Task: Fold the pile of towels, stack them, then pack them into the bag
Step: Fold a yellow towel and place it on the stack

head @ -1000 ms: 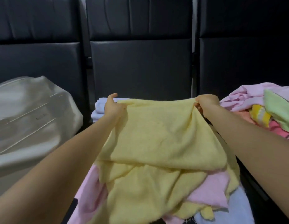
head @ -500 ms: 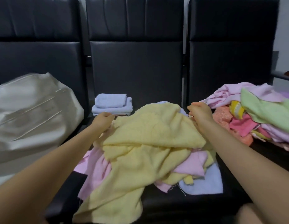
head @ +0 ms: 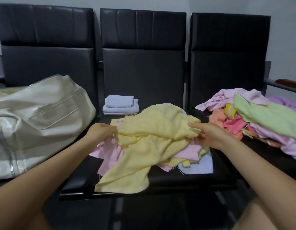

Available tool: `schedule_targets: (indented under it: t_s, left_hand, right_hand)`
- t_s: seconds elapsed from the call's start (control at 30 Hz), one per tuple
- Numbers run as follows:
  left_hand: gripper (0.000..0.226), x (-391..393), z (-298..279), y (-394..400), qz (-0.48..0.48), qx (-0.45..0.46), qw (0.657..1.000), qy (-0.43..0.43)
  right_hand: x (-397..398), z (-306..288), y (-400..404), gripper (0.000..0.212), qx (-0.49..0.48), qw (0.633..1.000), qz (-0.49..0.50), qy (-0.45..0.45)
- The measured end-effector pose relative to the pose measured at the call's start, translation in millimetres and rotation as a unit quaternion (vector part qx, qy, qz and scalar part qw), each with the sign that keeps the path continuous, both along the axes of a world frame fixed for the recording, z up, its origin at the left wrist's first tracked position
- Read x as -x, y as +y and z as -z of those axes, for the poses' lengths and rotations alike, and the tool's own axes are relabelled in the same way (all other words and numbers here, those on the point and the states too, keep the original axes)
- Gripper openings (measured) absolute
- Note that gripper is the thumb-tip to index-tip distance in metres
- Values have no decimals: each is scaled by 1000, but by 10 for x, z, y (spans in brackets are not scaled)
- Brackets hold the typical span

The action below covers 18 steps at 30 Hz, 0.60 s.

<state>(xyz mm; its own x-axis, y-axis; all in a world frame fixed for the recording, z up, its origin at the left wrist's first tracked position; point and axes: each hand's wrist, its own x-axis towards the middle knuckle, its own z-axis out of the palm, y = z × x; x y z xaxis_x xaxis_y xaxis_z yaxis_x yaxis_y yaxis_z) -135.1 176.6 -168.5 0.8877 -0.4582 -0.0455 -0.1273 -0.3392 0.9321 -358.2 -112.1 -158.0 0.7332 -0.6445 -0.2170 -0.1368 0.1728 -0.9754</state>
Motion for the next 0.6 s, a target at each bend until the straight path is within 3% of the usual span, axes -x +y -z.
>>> schedule_targets:
  t_s: [0.03,0.1,0.17,0.23,0.33,0.4,0.47,0.53,0.6]
  left_hand:
    - [8,30,-25,13,-2,23,1000,10]
    - [22,50,-24,11,-3,76,996,39]
    - [35,79,-15,-18,5,84,996,28]
    - [43,99,16,-55,35,39,999,-5]
    - [47,173,53,-93,70,-103,987,-103]
    - [35,182,43,-126,77,-150,967,-193]
    - [19,159,-15,-167,85,-86,975,-184]
    - [20,116,-132,-215,66,75,994,-54]
    - [23,29,-258,-264,23,214,976,42]
  right_hand:
    - [18,-1,0,48,2,1000,-5,-16]
    - [48,9,10,66,39,998,-12,-43]
    - [85,-4,31,67,99,994,-18,-52]
    - [110,-5,82,75,163,984,-63,-31]
    - [77,67,168,84,311,937,-127,93]
    - [23,71,194,68,386,908,-117,111]
    - [-40,-17,248,46,408,907,-86,57]
    - [-113,-134,293,40,355,934,-31,-23]
    - [-177,-224,273,37,274,957,25,-95]
